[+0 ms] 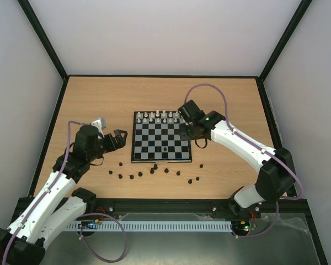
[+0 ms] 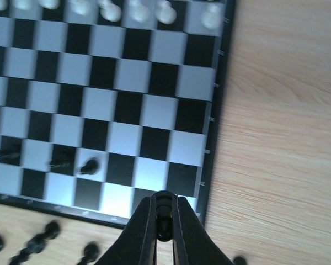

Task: Set up the chess pieces on the board
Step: Pick up the chess piece at the center of the board, then place the chess piece on the chessboard.

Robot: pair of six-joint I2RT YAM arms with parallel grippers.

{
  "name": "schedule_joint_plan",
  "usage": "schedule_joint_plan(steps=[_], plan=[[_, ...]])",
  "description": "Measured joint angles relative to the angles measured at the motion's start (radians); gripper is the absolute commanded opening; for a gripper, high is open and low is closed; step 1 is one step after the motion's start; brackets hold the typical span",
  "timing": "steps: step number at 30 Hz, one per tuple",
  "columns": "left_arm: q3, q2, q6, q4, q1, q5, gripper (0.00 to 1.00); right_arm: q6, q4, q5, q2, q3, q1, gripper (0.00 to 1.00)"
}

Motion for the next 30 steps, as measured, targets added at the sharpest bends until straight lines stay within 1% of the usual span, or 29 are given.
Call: schedule_joint_plan(steps=[5, 13, 16, 20, 30], plan=[[0.0, -0.008, -0.006, 0.001, 0.0, -0.014, 0.99, -0.015, -0.026, -0.006, 0.065, 0.135, 0.097, 0.01], [0.0, -0.022, -0.025, 0.0, 0.0, -0.037, 1.0, -0.043, -0.048, -0.021, 0.297, 0.316, 0.247, 0.01], [-0.002, -0.033, -0.032, 0.0, 0.0, -0.045, 1.0, -0.049, -0.057, -0.025, 0.346, 0.354, 0.285, 0.01], [-0.004, -0.041, -0.04, -0.001, 0.0, -0.052, 0.99, -0.057, -0.066, -0.026, 0.439, 0.431, 0.315, 0.02], [-0.004, -0.04, -0.042, -0.002, 0.0, -0.059, 0.99, -0.07, -0.092, -0.025, 0.549, 0.463, 0.316, 0.02]])
